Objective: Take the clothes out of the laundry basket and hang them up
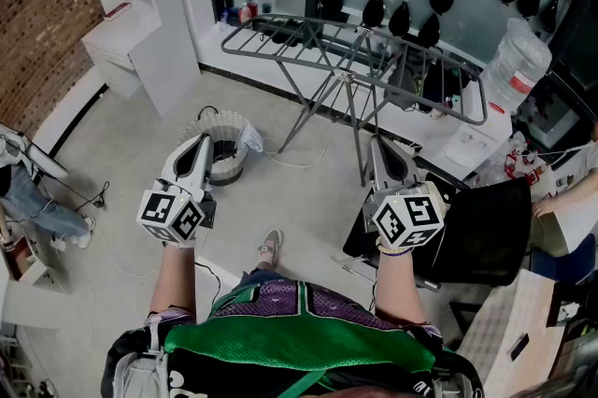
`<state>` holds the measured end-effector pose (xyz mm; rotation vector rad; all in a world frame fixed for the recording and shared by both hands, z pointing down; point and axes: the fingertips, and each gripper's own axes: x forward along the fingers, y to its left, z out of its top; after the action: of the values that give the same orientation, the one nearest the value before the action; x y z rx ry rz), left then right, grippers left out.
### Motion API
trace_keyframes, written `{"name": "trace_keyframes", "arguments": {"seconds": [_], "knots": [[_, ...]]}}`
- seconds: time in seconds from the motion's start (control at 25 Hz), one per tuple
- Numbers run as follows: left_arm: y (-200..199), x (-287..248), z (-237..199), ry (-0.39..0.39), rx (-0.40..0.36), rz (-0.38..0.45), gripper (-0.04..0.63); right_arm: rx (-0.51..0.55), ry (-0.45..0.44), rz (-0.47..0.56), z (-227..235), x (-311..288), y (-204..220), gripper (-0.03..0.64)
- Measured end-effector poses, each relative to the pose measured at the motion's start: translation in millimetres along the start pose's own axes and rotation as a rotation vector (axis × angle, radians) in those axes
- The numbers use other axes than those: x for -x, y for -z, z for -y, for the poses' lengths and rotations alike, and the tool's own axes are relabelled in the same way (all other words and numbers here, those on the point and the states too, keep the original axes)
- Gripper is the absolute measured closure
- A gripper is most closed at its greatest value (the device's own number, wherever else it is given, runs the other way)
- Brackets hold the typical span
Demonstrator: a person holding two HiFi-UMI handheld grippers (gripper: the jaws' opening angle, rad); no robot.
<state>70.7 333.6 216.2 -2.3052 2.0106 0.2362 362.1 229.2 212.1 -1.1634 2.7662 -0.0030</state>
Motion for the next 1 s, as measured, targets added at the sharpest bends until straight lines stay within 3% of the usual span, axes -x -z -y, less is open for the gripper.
{"name": "trace_keyframes", "arguments": {"seconds": [0.6, 1.0], "knots": [[6, 9, -10, -0.027, 0.003, -0.006, 0.578, 0.021, -0.011, -0.023, -10, -7, 8, 0.618], [3, 10, -17, -0.052, 0.002, -0.019, 0.578, -0.006, -0.093, -0.014, -28, -22, 6, 0.618]]}}
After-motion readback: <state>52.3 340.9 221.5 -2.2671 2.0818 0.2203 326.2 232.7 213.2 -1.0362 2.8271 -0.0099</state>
